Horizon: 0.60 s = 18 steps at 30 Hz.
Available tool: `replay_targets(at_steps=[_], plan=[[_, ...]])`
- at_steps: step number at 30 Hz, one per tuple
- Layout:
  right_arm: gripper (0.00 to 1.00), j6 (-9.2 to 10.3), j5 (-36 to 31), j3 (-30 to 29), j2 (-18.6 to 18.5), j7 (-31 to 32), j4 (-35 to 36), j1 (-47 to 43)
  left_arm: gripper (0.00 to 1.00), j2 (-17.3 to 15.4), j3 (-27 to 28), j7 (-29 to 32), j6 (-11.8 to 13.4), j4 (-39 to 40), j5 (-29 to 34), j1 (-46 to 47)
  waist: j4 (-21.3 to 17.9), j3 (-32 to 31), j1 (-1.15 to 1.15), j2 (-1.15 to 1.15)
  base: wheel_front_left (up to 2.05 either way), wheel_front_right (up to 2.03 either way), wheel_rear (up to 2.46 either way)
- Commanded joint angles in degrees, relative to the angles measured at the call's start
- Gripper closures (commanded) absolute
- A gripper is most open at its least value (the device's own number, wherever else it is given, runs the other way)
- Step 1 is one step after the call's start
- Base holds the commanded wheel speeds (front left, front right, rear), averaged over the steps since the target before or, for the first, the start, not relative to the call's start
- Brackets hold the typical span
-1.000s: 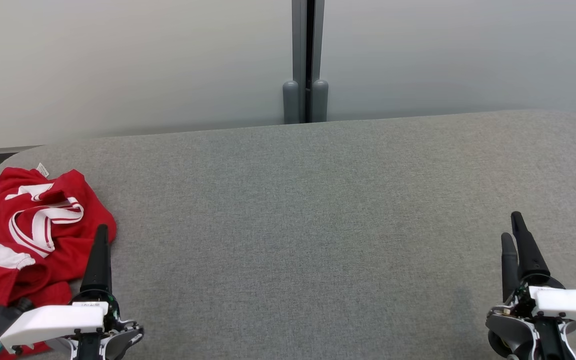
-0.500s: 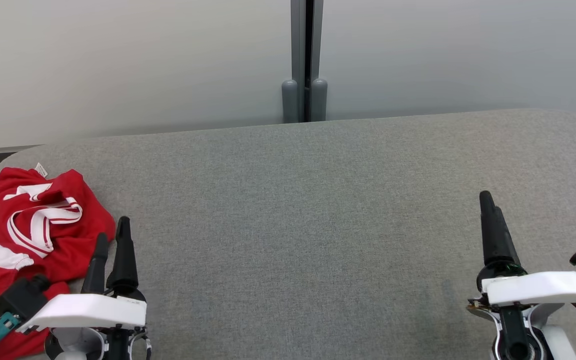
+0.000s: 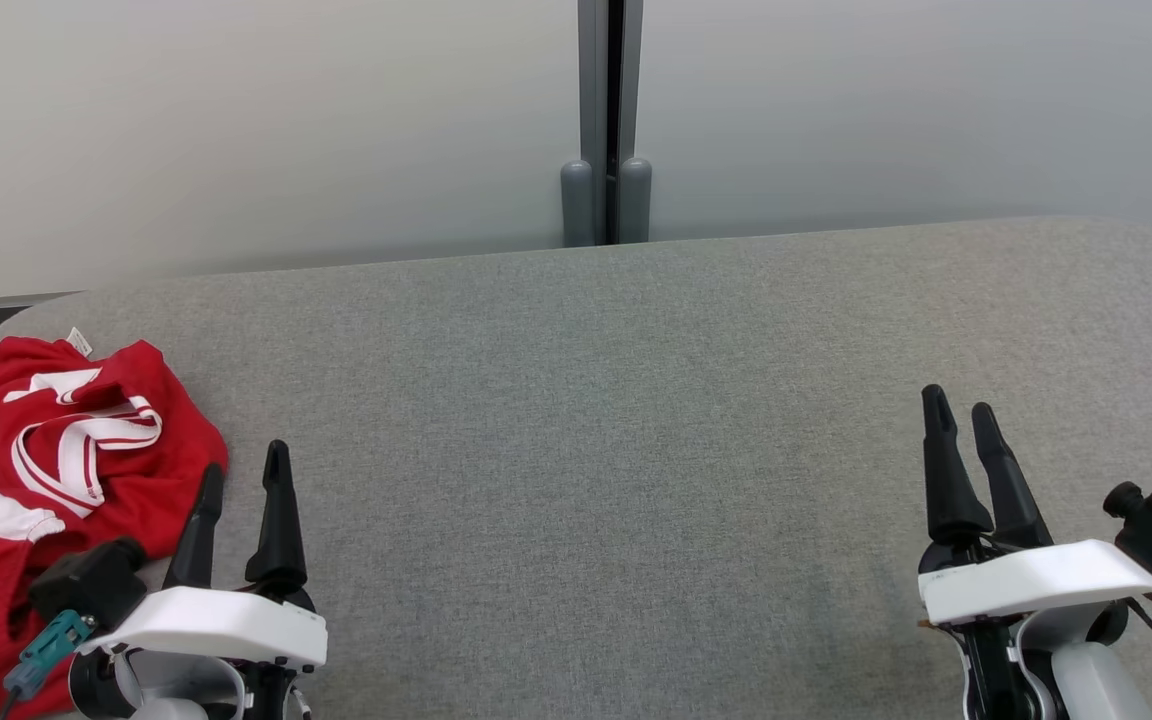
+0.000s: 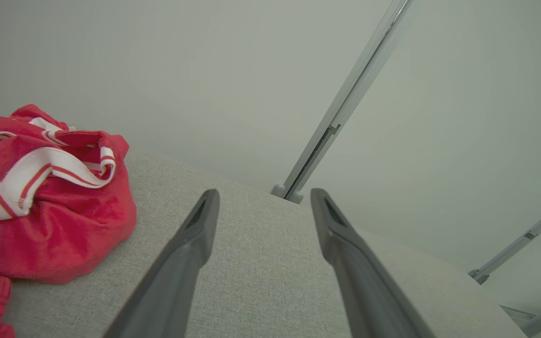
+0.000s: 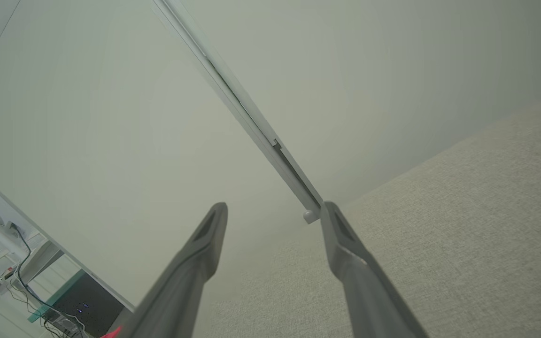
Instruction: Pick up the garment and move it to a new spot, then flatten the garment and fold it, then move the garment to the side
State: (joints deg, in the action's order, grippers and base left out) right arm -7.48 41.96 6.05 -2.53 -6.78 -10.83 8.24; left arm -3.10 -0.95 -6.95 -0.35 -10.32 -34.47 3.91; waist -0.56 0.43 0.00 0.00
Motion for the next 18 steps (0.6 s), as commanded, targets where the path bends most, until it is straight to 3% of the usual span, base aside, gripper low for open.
replay_targets(at_steps=[1,18], plan=[[0.00,-0.01,-2.54,-0.09,-0.32,-0.72,0.15,1.13,0.00,-0.63,-0.21,-0.56,0.57,0.61,2.08,1.22,-0.01,0.02,0.00,0.00,0.00,0.00,0.00],[0.00,-0.01,-11.99,1.16,-0.35,-3.46,-1.61,2.19,0.00,-0.88,-0.81,-3.22,1.33,1.18,10.85,1.19,-0.09,0.16,0.00,0.00,0.00,0.00,0.00]])
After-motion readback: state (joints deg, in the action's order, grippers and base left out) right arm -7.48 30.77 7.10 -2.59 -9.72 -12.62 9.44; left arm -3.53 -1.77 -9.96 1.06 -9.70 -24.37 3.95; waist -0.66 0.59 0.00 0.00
